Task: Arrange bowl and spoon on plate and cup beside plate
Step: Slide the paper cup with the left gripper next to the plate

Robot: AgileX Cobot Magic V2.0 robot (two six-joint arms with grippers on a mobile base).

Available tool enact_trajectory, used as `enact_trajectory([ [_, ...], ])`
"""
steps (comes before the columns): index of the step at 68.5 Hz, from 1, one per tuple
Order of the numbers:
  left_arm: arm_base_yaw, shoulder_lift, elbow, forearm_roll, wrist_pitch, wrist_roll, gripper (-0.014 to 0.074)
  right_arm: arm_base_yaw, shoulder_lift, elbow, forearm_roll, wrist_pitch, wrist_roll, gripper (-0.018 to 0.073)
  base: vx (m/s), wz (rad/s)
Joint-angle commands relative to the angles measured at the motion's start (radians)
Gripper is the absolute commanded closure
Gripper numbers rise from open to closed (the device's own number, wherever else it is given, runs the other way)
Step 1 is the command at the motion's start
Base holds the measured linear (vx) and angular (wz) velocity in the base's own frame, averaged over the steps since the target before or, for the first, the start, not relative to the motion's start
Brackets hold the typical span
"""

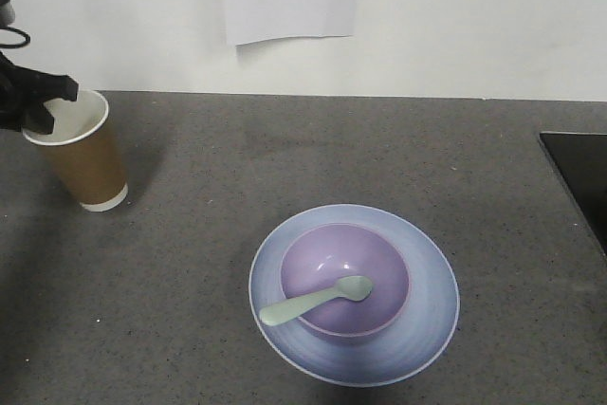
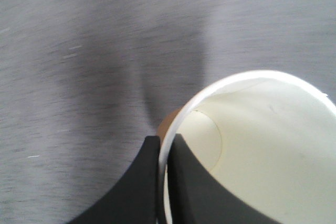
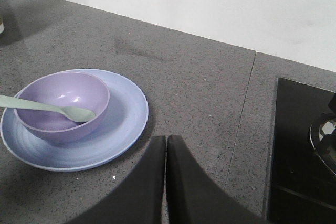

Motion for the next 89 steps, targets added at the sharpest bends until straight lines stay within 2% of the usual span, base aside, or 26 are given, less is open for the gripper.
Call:
enact_trajectory([
  [1, -0.002, -0.12, -0.026, -0.185, 0.036, 0.097, 0.0604, -0.001, 0.023, -0.019, -0.003, -0.065, -0.001, 0.0562, 0.0, 0.0],
  [4, -0.011, -0.145, -0.026, -0.227, 0.07, 0.147, 0.0604, -0.001, 0.023, -0.019, -0.003, -0.065, -0.001, 0.0562, 0.0, 0.0],
  [7, -0.025, -0.166, -0.026, -0.236, 0.101, 0.173, 0.0604, -0.001, 0.023, -0.019, -0.002, -0.065, -0.001, 0.0562, 0.0, 0.0],
  [17, -0.09, -0.213, -0.021, -0.214, 0.193, 0.183, 0.0604, -0.001, 0.023, -0.019, 0.006, -0.065, -0.001, 0.0562, 0.0, 0.0],
  [32, -0.213, -0.227, 0.107, -0.234, 0.09, 0.173, 0.0604, -0.001, 0.023, -0.019, 0.012, -0.065, -0.001, 0.0562, 0.0, 0.0],
  [39, -0.251, -0.226, 0.22, -0.217, -0.03, 0.172, 0.0604, -0.001, 0.023, -0.019, 0.012, -0.065, 0.0, 0.0562, 0.0, 0.0],
  [44, -0.264, -0.219, 0.278, -0.232, -0.084, 0.165, 0.0604, -0.001, 0.023, -0.019, 0.012, -0.065, 0.0, 0.0562, 0.0, 0.0],
  [55, -0.281, -0.203, 0.336, -0.234, -0.125, 0.166, 0.0604, -0.001, 0.023, -0.019, 0.012, -0.065, 0.0, 0.0562, 0.0, 0.0],
  [89, -0.281, -0.188, 0.335, -0.234, -0.111, 0.167, 0.0602, -0.001, 0.023, -0.019, 0.012, -0.064, 0.003, 0.0562, 0.0, 0.0],
])
